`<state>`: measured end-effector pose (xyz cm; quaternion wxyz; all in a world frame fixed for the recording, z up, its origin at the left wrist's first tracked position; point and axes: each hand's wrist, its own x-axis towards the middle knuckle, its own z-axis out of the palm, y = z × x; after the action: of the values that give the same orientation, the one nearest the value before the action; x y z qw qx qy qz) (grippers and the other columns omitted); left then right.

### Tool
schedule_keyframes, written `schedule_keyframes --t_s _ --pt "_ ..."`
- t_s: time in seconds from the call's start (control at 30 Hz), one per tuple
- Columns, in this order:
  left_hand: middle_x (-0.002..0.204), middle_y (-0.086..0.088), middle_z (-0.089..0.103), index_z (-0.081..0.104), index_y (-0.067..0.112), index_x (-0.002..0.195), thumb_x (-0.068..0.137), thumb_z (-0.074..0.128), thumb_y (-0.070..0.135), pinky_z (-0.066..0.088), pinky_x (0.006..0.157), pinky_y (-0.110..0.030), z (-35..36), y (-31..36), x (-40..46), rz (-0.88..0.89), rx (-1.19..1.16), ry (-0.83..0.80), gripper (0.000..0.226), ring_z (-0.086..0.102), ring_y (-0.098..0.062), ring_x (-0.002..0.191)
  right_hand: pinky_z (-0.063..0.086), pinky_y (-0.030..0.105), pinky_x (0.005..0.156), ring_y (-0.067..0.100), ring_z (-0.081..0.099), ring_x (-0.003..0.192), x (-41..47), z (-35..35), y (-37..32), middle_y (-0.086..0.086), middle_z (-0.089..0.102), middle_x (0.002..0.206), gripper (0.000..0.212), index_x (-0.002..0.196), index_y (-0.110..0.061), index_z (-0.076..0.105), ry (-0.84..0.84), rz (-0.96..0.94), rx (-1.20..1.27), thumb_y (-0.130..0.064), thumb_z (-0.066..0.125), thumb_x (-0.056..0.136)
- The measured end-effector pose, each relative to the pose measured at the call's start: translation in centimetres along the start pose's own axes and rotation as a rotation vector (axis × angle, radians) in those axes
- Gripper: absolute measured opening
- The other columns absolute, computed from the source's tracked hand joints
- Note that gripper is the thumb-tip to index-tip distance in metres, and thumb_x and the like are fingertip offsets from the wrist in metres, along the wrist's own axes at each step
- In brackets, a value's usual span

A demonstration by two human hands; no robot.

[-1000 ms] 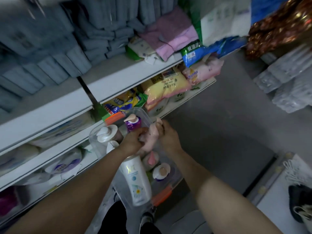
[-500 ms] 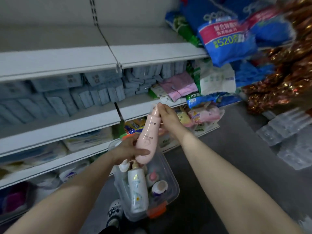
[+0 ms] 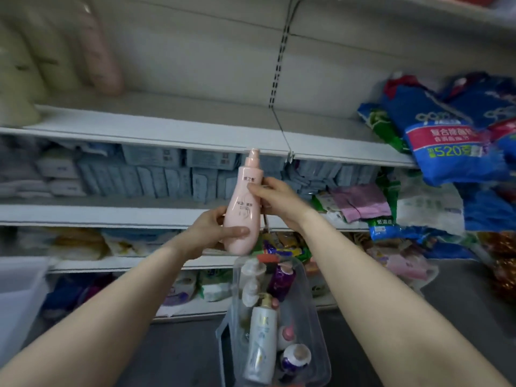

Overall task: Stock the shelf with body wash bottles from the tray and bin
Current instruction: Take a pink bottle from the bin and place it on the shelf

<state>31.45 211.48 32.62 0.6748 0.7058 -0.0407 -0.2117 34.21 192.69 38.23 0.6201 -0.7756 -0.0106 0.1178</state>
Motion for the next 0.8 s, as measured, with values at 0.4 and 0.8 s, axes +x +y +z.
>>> schedule_keyframes --t_s 0.4,0.8 --pt "0.111 -0.005 0.071 0.056 0.019 0.125 0.077 0.08 0.017 0.06 0.074 -0.04 -15.4 6.8 -5.2 0.19 0.014 0.22 0.054 0.07 -0.022 0.098 0.058 0.045 0.091 0.023 0.069 0.107 5.8 13.6 -11.8 0.009 0.066 0.122 0.048 0.133 -0.012 0.051 -0.209 -0.167 -0.123 -0.021 0.071 0.09" --pt "0.115 0.001 0.062 0.049 0.018 0.127 0.078 0.079 0.023 0.057 0.073 -0.028 -27.9 11.8 -4.2 0.417 0.129 0.461 0.058 0.064 -0.013 0.099 0.057 0.039 0.09 0.024 0.064 0.113 12.8 23.5 -20.7 0.01 0.062 0.126 0.052 0.137 -0.013 0.048 -0.172 -0.33 -0.104 -0.011 0.07 0.09"
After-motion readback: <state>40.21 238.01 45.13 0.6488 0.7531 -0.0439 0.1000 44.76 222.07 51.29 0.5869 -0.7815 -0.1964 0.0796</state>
